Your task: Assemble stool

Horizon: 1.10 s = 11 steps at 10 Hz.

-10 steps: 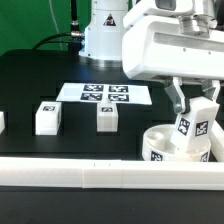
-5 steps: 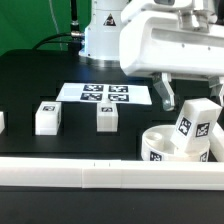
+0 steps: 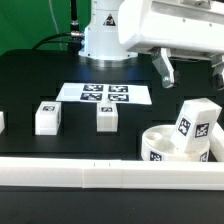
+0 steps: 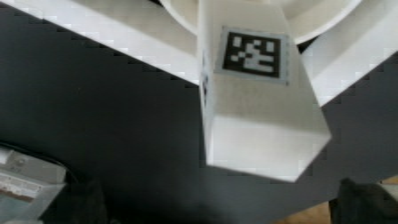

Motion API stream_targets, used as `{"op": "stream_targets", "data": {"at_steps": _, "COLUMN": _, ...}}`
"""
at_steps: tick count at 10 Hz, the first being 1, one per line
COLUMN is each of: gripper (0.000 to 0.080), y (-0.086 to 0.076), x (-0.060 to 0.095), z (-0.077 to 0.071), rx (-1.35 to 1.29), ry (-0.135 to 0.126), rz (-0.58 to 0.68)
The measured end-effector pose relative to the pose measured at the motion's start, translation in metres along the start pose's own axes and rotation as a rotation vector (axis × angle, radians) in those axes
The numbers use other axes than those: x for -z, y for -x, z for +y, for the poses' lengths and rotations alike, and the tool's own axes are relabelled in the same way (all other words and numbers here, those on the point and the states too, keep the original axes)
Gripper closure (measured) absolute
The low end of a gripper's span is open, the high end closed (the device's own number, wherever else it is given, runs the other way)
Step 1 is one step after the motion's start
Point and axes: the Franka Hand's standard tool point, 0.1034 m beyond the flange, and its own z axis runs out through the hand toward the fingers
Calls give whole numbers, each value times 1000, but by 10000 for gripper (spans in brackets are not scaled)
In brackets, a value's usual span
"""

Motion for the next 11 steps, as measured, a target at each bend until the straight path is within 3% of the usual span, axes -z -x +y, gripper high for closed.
{"op": "stream_targets", "data": {"at_steps": 3, "gripper": 150, "y": 9, "x": -5, "z": 1, "rx": 5, "ry": -11, "rz": -35}}
{"op": "stream_targets", "data": {"at_steps": 4, "gripper": 150, "y": 12, "x": -4, "z": -8, "rx": 11, "ry": -61, "rz": -128}}
{"op": "stream_targets", "data": {"at_steps": 8, "gripper": 150, "y": 5, "x": -3, "z": -28, "rx": -13, "ry": -151, "rz": -324}}
{"op": "stream_targets", "data": {"at_steps": 11, "gripper": 150, "y": 4, "x": -6, "z": -26, "rx": 40, "ry": -145, "rz": -293}}
